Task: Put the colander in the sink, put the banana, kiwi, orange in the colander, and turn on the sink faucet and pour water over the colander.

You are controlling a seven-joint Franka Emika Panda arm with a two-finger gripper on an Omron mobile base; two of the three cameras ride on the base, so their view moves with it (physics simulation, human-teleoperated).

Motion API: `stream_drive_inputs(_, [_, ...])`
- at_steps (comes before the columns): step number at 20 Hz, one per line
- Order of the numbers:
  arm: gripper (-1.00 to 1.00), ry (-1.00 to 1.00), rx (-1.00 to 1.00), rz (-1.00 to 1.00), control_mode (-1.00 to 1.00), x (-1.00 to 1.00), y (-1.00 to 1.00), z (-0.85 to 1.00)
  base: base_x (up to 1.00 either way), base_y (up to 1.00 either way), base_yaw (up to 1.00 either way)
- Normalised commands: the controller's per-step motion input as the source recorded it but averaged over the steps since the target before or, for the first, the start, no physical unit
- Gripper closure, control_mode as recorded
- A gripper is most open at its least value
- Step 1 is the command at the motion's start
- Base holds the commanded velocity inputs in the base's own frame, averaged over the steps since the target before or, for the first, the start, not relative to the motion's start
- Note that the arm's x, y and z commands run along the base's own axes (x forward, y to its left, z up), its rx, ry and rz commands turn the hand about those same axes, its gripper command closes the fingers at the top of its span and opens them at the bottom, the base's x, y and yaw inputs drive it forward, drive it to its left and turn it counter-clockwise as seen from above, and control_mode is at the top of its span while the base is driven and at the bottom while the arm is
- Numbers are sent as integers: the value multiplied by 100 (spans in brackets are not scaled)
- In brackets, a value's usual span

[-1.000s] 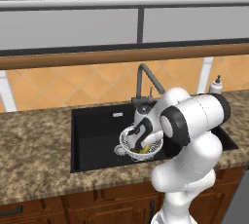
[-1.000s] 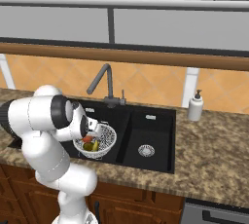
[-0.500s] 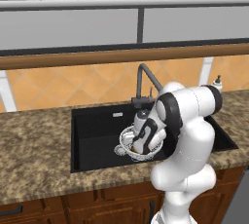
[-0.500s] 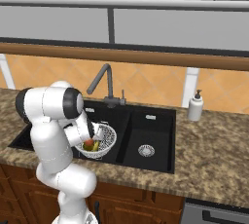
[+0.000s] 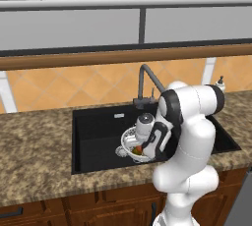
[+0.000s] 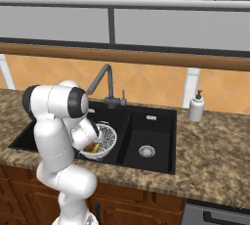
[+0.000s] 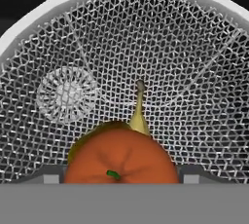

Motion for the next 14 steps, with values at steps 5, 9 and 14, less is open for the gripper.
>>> stream_drive_inputs(5, [-100, 0, 0, 0, -100, 2, 0, 0, 0, 0, 0])
stream_drive_inputs(9, [-100, 0, 0, 0, -100, 11, 0, 23, 0, 0, 0])
stream_drive_inputs(14, [-100, 0, 0, 0, -100, -4, -6, 51, 0, 0, 0])
